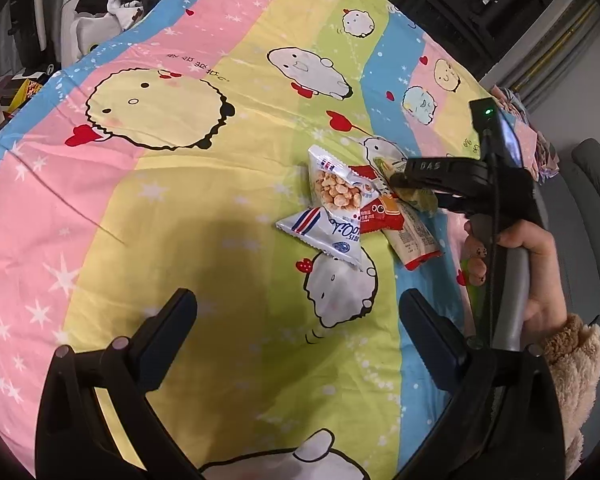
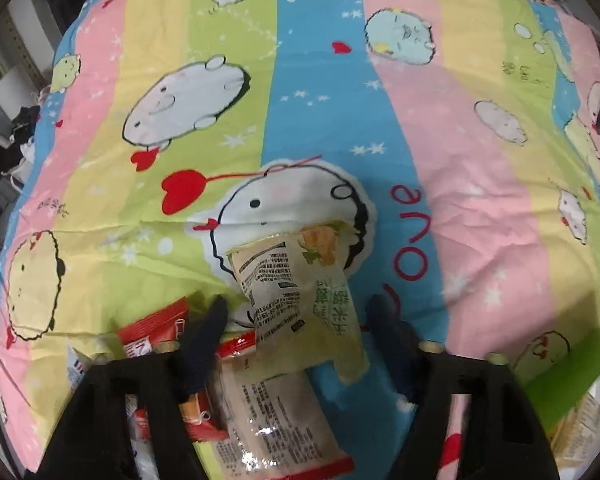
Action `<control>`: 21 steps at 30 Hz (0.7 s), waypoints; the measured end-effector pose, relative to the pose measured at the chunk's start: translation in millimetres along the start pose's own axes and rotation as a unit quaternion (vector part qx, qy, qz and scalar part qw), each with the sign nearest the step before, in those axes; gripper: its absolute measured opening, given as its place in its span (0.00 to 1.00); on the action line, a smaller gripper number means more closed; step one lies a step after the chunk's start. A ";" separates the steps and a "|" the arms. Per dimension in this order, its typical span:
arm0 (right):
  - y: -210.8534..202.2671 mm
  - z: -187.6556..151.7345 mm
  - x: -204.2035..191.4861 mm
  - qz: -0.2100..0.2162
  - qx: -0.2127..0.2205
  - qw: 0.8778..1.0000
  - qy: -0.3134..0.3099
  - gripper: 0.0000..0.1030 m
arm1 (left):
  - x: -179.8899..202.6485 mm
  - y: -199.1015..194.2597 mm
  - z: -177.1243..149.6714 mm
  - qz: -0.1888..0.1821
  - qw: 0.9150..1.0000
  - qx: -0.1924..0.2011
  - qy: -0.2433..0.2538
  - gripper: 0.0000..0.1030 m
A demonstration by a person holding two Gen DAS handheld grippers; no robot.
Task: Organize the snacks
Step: 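Move the right gripper to the green-printed bread bag and grasp it, then lift the bread bag with the right gripper and carry it over the box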
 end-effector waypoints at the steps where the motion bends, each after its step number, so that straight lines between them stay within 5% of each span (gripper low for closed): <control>1: 2.8 -0.9 1.0 0.008 -0.002 1.000 0.005 0.43 | 0.3 -0.1 0.1 0.002 1.000 0.001 0.001 0.99; 4: -8.4 -6.3 5.5 0.018 0.012 1.000 0.020 0.35 | -0.1 -0.7 0.0 0.006 1.000 0.002 0.003 0.99; 13: -81.4 -65.7 5.3 0.093 0.036 0.995 0.024 0.35 | 0.5 1.8 -2.3 0.015 1.000 -0.002 0.006 0.99; 21: -82.7 -151.7 -10.1 0.169 -0.046 0.985 -0.003 0.36 | 1.5 5.3 -6.2 0.026 1.000 -0.009 0.011 0.98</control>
Point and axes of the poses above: each gripper's, at about its wrist camera, not at the fingertips, and y roughly the way its jaws point, x to its right, z to its top, the point moved 3 cm from there along y, roughly the way its jaws point, and after that the axes turned 3 degrees about -z, right-handed, at the moved point
